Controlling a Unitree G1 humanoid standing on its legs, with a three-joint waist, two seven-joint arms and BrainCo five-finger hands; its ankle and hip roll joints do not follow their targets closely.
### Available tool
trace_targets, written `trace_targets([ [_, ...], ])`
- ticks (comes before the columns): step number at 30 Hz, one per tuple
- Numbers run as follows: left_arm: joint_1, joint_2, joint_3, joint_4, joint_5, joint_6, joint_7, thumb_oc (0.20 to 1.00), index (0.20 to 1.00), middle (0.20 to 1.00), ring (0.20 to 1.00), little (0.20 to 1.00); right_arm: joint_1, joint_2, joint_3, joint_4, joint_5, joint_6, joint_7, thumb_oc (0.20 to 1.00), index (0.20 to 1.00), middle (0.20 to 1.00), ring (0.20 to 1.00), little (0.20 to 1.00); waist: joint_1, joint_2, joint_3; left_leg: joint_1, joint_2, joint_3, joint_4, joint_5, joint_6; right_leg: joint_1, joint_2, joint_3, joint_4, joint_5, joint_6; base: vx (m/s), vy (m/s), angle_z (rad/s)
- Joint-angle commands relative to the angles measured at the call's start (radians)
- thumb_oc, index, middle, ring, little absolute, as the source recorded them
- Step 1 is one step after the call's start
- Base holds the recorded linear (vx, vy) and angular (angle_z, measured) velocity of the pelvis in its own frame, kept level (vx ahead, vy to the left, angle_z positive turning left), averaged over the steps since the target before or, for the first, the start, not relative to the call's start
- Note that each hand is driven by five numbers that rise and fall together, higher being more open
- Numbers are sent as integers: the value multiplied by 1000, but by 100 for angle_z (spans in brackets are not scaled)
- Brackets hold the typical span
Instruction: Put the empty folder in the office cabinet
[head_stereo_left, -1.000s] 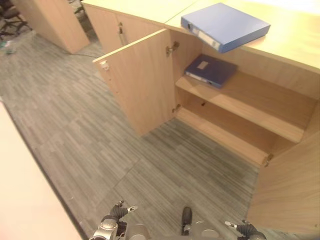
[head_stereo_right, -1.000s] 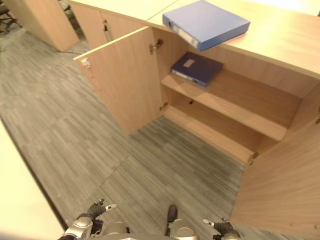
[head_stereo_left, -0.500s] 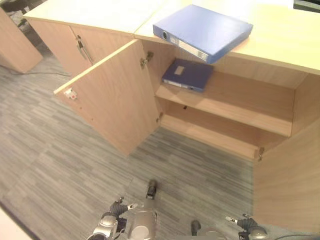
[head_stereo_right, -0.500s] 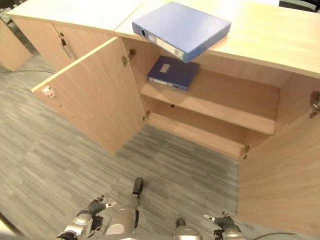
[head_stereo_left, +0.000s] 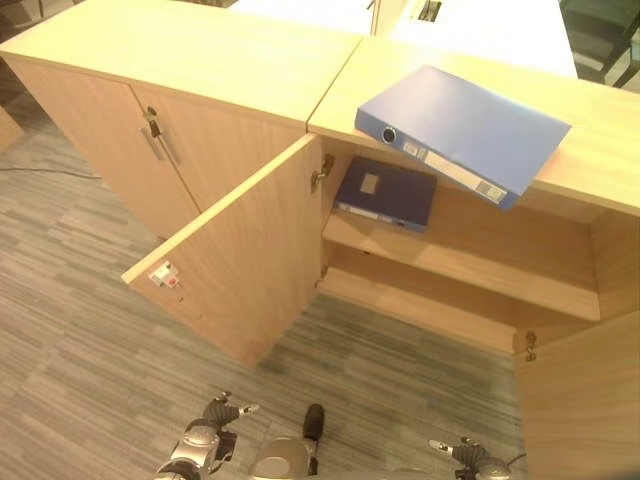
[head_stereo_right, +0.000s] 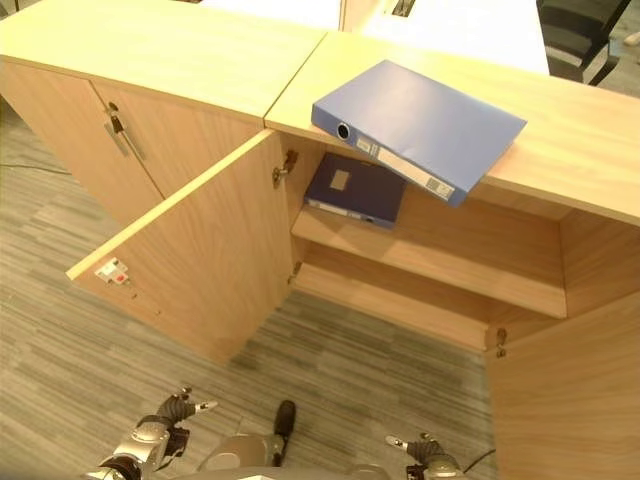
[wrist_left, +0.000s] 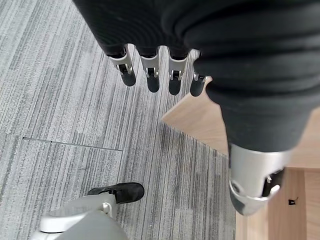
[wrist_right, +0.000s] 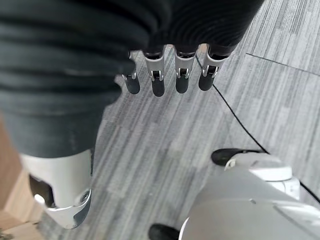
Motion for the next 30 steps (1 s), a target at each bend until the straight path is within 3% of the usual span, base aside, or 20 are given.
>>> trace_targets([
  [1,12,25,12,-19,9,-4,13,1000,1000,1000,1000,1000,-16,-32,-6,-43,38,-14,-13,1000,1000,1000,1000,1000,4,42,9,-70,121,30,38,-50,-72,-79,-12,-128,127,73,9,15,267,-40],
  [4,21,27,19,-14,13,-3,12,1000,1000,1000,1000,1000,-12,-24,3,-51,26,-16,-12,1000,1000,1000,1000,1000,7,48,13,-34,114,48,16,-57,-60,-101,-11,-186,167,74,22,40,203,-30],
  [6,25,40,32,-5,15,-1,14,1000,1000,1000,1000,1000,-7,-30,3,-55,12,-18,-18,1000,1000,1000,1000,1000,13,40,14,7,108,75,-1,-77,-63,-116,-38,-264,78,46,8,116,104,-21],
  [7,25,40,32,-5,15,-1,14,1000,1000,1000,1000,1000,-7,-30,3,-55,12,-18,-18,1000,1000,1000,1000,1000,13,40,14,7,108,75,-1,-77,-63,-116,-38,-264,78,46,8,148,-37,-78],
  [8,17,45,41,8,8,-3,15,1000,1000,1000,1000,1000,-13,-33,-4,-44,10,-16,-25,1000,1000,1000,1000,1000,18,38,17,26,124,97,-1,-97,-77,-108,-82,-332,-20,41,1,104,-101,-76],
  [10,13,44,45,13,-2,-4,17,1000,1000,1000,1000,1000,-20,-34,-10,-29,7,-10,-32,1000,1000,1000,1000,1000,16,38,17,43,147,108,-1,-114,-92,-124,-127,-364,-97,65,3,115,-140,-64],
  [14,11,43,49,11,-13,-10,22,1000,1000,1000,1000,1000,-26,-38,-20,-23,8,-4,-36,1000,1000,1000,1000,1000,6,33,33,50,163,110,17,-129,-107,-148,-174,-343,-142,146,25,24,-117,-26],
  [15,13,44,48,6,-16,-16,23,1000,1000,1000,1000,1000,-20,-39,-26,-25,14,-5,-36,1000,1000,1000,1000,1000,-5,24,40,37,161,103,34,-130,-114,-144,-180,-290,-146,175,39,-27,-138,3],
  [16,13,44,48,6,-16,-16,23,1000,1000,1000,1000,1000,-19,-39,-26,-25,14,-5,-36,1000,1000,1000,1000,1000,-3,23,40,37,160,105,35,-131,-114,-144,-181,-288,-146,175,40,-22,-196,11],
  [19,19,45,50,6,-20,-18,23,1000,1000,1000,1000,1000,-5,-41,-34,-21,19,-4,-35,1000,1000,1000,1000,1000,-1,17,22,24,172,97,45,-123,-138,-109,-172,-187,-158,152,53,46,-187,20],
  [23,21,42,56,14,-25,-19,27,1000,1000,1000,1000,1000,-1,-45,-22,-17,3,-3,-33,1000,1000,1000,1000,1000,6,21,6,40,208,101,43,-118,-161,-82,-159,-210,-191,103,47,115,-225,-15],
  [25,27,26,54,23,-30,-18,28,1000,1000,1000,1000,1000,-6,-54,-9,-22,-14,-5,-32,1000,1000,1000,1000,1000,3,37,-1,52,256,83,39,-95,-190,-53,-116,-216,-217,27,24,92,-285,-15],
  [30,39,6,52,24,-39,-17,23,1000,1000,1000,1000,1000,-9,-78,11,-33,-25,-11,-28,1000,1000,1000,1000,1000,-3,63,1,59,322,62,26,-50,-224,-37,-55,-222,-230,-20,-12,46,-278,2],
])
